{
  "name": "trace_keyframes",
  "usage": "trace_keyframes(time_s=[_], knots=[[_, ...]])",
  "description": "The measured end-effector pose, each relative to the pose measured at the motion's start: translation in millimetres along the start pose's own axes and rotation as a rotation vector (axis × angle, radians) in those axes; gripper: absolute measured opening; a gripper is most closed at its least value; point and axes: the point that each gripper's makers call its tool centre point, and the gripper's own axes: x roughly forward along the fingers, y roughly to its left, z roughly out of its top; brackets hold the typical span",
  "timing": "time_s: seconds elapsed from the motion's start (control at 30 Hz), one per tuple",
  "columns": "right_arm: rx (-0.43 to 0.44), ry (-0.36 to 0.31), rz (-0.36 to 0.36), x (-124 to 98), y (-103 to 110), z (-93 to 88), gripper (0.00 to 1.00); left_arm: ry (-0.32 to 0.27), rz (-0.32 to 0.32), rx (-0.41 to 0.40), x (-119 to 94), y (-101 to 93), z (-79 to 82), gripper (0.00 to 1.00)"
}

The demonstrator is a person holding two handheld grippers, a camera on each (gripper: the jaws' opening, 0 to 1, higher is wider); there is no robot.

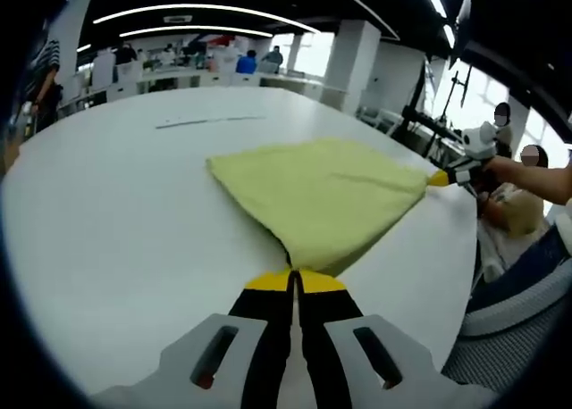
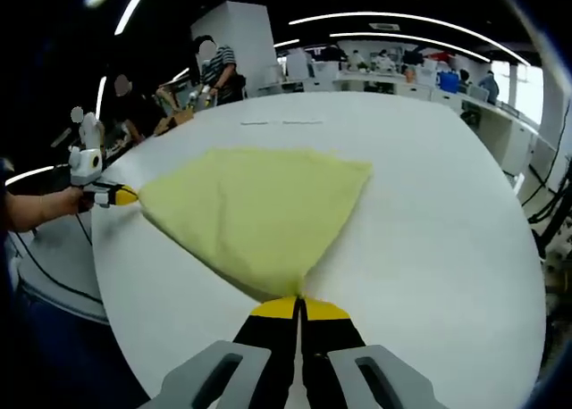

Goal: Fold the garment on the visible template until the final outline fits inside the template.

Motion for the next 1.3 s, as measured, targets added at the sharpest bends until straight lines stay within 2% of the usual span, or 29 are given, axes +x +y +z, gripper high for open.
trace_keyframes(time_s=[0.13,0.4,0.57,1.3], knots=[[-0.019,0.009,0.004,-1,2,-1.0,0.00,0.008,-0.005,0.025,-2,-2.9,0.2,0.00],[-0.030,0.034,0.007,-2,5,-12.2,0.00,0.037,-0.008,0.033,0,-6.1,-12.3,0.00],[-0.041,0.049,0.008,-2,5,-16.8,0.00,0.060,0.001,0.070,0,-7.9,-15.8,0.00],[-0.056,0.065,0.017,-12,13,-29.4,0.00,0.080,0.016,0.071,-11,-17.9,-28.6,0.00]])
